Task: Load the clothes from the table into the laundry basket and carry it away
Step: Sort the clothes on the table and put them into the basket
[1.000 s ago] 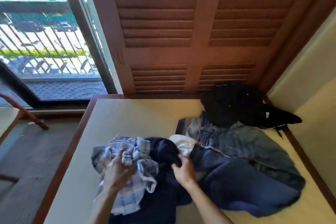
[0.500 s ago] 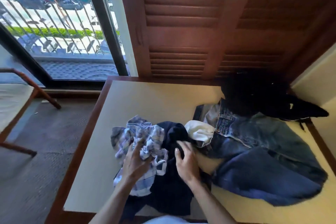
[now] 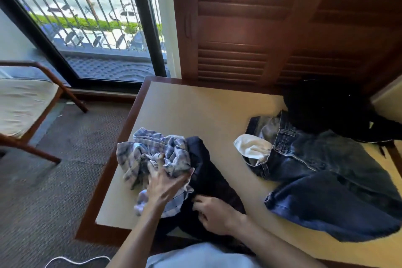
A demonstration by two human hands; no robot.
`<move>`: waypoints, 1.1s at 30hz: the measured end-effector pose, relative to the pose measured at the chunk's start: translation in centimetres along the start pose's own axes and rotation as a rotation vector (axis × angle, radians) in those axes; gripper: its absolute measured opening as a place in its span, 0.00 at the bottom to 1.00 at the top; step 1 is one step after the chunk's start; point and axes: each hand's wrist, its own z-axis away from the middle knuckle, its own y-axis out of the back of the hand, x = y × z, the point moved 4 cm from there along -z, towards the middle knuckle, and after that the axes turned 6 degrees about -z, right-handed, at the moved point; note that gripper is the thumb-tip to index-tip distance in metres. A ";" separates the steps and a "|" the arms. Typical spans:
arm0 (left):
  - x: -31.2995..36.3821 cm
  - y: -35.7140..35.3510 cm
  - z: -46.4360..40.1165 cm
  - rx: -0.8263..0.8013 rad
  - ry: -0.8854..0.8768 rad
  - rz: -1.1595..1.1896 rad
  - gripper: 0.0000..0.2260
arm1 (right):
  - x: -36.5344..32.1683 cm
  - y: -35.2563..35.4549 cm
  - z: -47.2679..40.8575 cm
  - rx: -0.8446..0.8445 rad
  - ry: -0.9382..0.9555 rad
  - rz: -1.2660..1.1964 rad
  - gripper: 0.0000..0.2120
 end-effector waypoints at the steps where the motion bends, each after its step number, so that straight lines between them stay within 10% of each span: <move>1: -0.4 -0.5 -0.2 -0.002 -0.004 -0.041 0.53 | -0.3 1.3 0.4 0.120 -0.019 -0.113 0.12; 5: -0.9 -0.9 -0.5 0.035 -0.026 -0.086 0.50 | 3.8 6.4 3.6 0.929 -0.480 -0.215 0.10; 9: -1.0 -1.4 -0.5 0.065 -0.032 -0.072 0.48 | 5.9 3.1 3.9 0.625 -1.153 -0.901 0.30; 13: -1.3 -1.9 -0.5 0.065 -0.026 -0.085 0.46 | 2.5 2.5 -0.2 0.764 -0.982 -1.075 0.28; 20: -1.7 -2.5 0.1 0.092 -0.040 -0.092 0.36 | -1.3 3.2 -6.3 0.575 -0.582 -0.079 0.31; 26: -2.4 -2.2 0.2 0.118 -0.062 -0.106 0.37 | 1.5 2.4 -9.6 0.404 -0.461 0.046 0.34; 33: -3.7 -0.5 -1.6 0.160 -0.188 -0.129 0.36 | 3.4 2.5 -11.9 0.570 -0.345 0.122 0.31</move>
